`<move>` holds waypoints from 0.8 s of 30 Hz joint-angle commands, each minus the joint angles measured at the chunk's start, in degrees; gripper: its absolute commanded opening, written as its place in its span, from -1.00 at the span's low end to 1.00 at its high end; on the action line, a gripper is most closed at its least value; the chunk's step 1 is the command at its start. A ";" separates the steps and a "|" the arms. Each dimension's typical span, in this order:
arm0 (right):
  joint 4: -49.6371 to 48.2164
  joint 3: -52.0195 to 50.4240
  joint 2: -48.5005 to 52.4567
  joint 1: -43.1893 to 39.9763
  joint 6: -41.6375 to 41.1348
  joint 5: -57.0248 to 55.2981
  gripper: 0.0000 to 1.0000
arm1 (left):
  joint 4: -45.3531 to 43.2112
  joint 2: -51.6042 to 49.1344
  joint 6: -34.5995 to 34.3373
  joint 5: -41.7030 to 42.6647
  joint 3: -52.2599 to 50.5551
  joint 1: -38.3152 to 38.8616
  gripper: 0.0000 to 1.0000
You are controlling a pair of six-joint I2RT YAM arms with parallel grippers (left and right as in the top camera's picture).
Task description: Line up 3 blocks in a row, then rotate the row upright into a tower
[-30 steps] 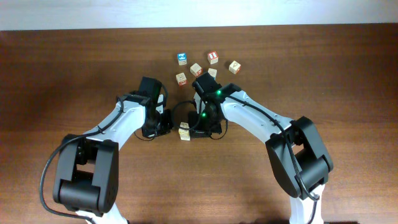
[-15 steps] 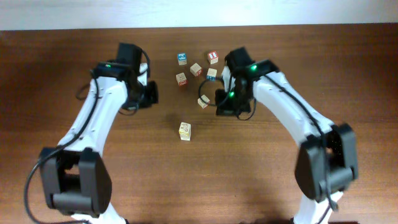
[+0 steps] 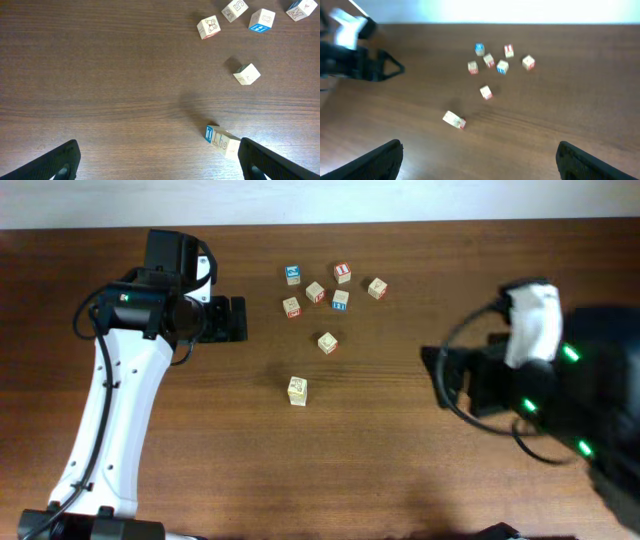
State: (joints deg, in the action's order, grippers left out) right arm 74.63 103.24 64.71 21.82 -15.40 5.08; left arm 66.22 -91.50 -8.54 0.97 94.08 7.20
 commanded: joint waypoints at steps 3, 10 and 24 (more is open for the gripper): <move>1.55 0.28 -3.80 -0.11 7.54 -6.08 0.96 | -0.11 -0.09 0.94 -0.79 0.57 -0.13 0.98; -7.19 -9.49 -6.43 -5.97 10.73 -12.44 0.96 | -0.11 -0.09 0.94 -0.81 0.57 -0.13 0.98; -67.23 -91.84 -59.76 -22.32 13.49 -4.22 0.96 | -0.11 -0.09 0.94 -0.79 0.57 -0.13 0.99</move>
State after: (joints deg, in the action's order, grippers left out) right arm 10.17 19.44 11.18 -0.01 -3.31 0.95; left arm 66.22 -91.50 -8.54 0.56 94.08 7.20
